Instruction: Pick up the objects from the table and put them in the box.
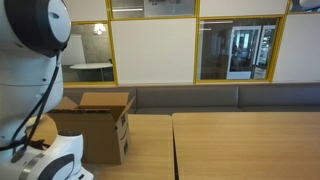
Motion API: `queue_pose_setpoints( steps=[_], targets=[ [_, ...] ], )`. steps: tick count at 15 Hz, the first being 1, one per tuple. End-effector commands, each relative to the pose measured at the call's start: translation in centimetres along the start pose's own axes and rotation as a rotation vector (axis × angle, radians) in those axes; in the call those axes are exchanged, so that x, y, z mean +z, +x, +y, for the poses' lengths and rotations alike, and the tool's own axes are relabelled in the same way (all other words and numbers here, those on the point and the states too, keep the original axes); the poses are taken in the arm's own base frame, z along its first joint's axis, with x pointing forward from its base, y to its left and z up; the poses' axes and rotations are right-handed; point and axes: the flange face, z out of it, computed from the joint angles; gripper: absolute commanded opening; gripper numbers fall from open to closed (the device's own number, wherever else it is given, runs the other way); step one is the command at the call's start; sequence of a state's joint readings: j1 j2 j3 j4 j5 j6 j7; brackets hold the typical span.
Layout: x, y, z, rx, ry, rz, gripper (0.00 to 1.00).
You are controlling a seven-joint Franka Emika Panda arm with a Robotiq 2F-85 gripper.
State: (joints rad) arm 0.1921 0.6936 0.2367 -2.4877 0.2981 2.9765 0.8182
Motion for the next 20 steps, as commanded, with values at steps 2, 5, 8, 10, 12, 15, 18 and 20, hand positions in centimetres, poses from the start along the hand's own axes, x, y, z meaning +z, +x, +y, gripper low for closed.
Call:
queue_pose_setpoints(
  steps=[2,5,8,10,12,15,18,20],
  targets=[
    [-0.1,2.9,-0.7,0.007,0.019,0.04,1.0],
    [-0.3,3.5,-0.8,-0.005,0.01,0.074,0.74],
    [-0.4,3.6,-0.7,-0.014,0.002,0.084,0.49],
    [-0.5,3.5,-0.8,-0.029,-0.002,0.092,0.35],
    [-0.9,3.4,-0.8,-0.052,-0.008,0.105,0.22],
    [-2.2,3.8,0.3,-0.06,-0.043,0.144,0.14],
    [-5.0,5.0,2.5,-0.062,-0.089,0.207,0.16],
    [-7.0,6.0,4.0,-0.065,-0.13,0.262,0.17]
  ],
)
